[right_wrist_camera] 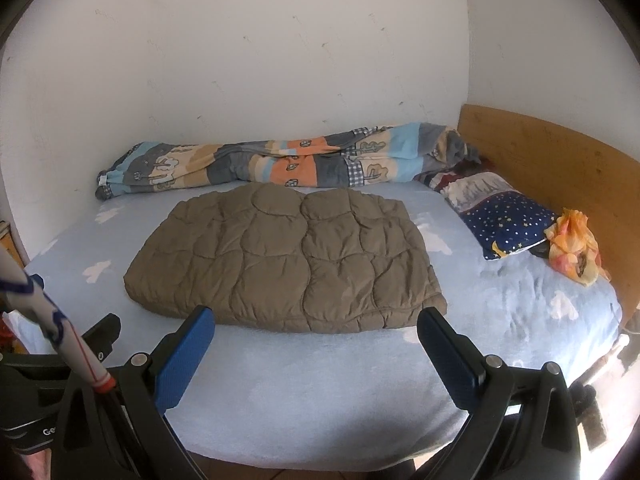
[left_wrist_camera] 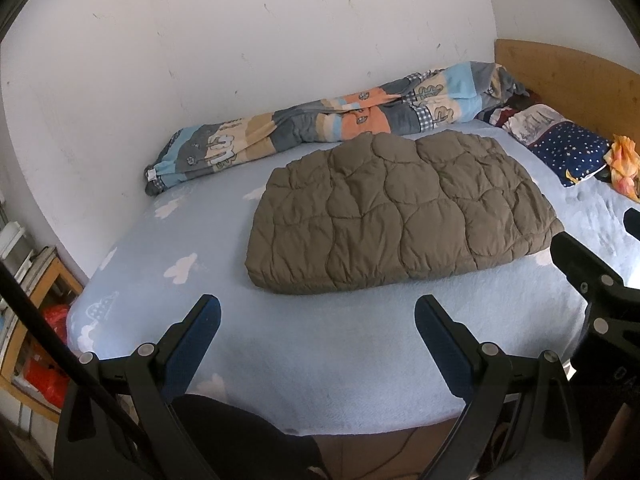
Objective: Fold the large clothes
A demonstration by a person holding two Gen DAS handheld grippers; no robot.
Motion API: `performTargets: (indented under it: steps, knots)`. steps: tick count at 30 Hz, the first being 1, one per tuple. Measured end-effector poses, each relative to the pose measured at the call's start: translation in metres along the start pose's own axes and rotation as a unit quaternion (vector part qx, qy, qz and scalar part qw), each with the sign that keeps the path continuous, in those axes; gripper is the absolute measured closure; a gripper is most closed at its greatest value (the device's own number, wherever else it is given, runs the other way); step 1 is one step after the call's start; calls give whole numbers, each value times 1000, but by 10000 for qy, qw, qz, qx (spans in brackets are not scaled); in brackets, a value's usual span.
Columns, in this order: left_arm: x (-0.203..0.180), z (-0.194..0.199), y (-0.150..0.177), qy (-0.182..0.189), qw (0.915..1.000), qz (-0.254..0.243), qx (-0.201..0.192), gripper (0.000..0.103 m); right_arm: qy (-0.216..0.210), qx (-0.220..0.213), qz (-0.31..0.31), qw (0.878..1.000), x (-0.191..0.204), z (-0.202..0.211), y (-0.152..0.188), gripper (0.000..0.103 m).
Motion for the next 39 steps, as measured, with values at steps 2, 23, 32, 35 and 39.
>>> performTargets:
  steps: [2,23,32,35,39]
  knots:
    - [1,-2,1,-1,10000,-1,39,6,7,17,8,10000,1,-2,1,0]
    - [2,-19,8,-11,9997,-45,231,6,18,171,-35,9998,3,-17,8,0]
    - [1,-20,8,-41,9997,-21,227,6,13,204,-40,9998,3,-19,11,0]
    - [0,-22,9,-36,9997,-16,221,6,16,209,-40,9998,2,-20,11,0]
    - [0,-21,9,-33,9997,-16,224,6,18,212,-43,9998,1,-19,12,0]
Point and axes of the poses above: each gripper's, at about its wrist camera, not at the fingertips, and z roughly against the way its jaws point, x to its left, y to its underside, the point moved 8 cm from there along -z, roughly the way its jaws point, and after that the axes turned 5 degrees about x, right-handed, at the moved point
